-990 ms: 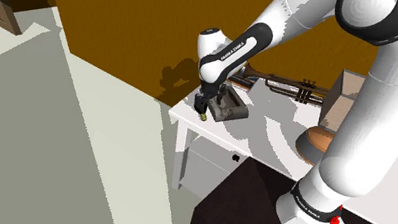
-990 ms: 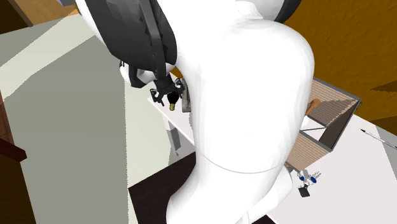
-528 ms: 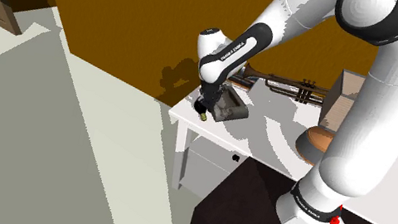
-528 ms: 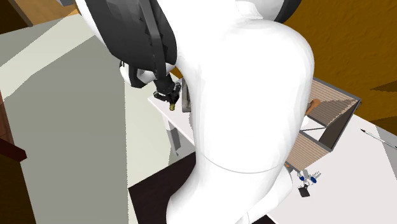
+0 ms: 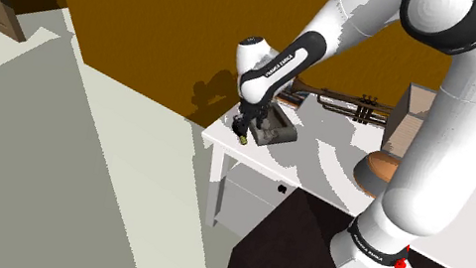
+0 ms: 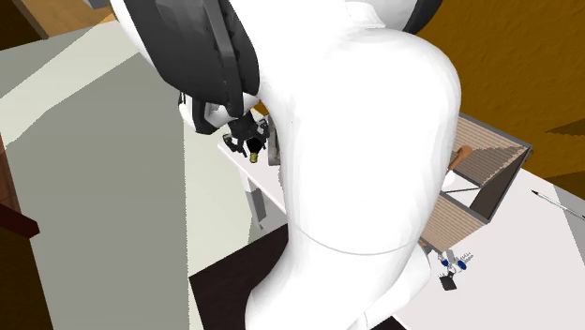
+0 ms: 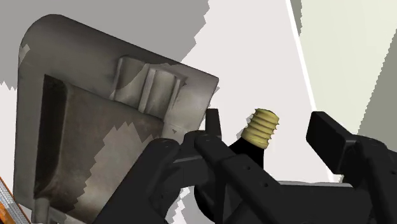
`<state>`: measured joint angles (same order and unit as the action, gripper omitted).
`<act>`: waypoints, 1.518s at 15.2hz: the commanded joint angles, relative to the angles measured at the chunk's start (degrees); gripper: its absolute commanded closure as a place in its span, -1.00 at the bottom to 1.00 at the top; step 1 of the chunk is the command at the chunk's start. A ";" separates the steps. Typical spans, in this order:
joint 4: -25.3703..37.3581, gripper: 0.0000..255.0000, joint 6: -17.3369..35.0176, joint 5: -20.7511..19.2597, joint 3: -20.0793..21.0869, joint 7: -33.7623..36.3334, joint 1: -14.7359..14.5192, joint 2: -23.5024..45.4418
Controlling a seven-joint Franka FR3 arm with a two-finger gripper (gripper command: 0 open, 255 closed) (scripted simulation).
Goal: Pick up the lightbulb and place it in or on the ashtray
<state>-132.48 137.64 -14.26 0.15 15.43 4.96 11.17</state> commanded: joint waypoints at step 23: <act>-0.02 1.00 30.70 -43.95 -20.23 54.78 -15.11 12.78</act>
<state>-132.51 168.35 -58.22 -20.07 70.21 -10.16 23.93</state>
